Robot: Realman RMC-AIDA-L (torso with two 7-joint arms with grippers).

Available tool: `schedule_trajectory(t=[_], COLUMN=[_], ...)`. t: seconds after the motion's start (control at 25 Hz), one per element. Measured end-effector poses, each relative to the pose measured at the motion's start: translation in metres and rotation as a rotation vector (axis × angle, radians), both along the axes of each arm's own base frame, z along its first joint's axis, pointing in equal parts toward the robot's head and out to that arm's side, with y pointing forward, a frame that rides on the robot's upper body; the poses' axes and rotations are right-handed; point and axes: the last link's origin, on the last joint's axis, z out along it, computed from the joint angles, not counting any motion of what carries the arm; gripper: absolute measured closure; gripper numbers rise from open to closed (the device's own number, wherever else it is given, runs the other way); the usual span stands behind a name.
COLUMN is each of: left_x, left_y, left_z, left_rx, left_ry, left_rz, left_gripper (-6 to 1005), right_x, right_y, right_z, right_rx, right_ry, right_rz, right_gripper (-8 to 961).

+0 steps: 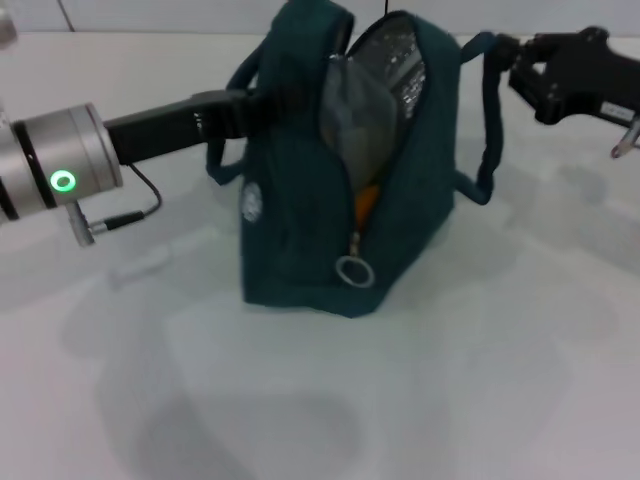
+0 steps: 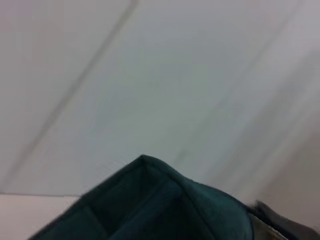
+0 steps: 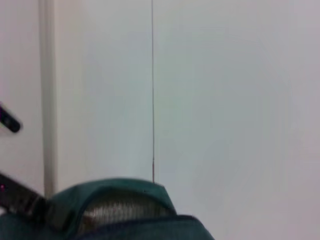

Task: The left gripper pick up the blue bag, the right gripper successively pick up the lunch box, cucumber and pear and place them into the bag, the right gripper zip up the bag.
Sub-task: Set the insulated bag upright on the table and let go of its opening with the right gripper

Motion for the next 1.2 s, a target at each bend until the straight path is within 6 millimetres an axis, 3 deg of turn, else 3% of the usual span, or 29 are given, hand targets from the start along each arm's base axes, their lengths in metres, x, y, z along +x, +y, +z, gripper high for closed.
schedule_trajectory(t=[0.12, 0.36, 0.52, 1.0, 1.2], left_x=[0.012, 0.030, 0.033, -0.004, -0.007], left_y=[-0.010, -0.019, -0.024, -0.025, -0.026], left_z=[-0.014, -0.027, -0.034, -0.049, -0.050], left_rx=[-0.032, -0.065, -0.077, -0.056, -0.041], left_ry=[-0.024, -0.079, -0.100, -0.087, -0.093], left_rz=[-0.071, -0.135, -0.133, 0.034, 0.040], left_gripper=[960, 960, 960, 960, 960], right_x=[-0.002, -0.003, -0.002, -0.010, -0.016], right_y=[-0.006, -0.004, 0.002, 0.016, 0.021], right_z=[0.021, 0.035, 0.025, -0.004, -0.011], right_rx=[0.029, 0.040, 0.009, -0.052, -0.063], right_ry=[0.029, 0.067, 0.056, -0.018, -0.033], right_rz=[0.015, 0.016, -0.014, -0.033, -0.031], right_gripper=[908, 910, 910, 912, 913])
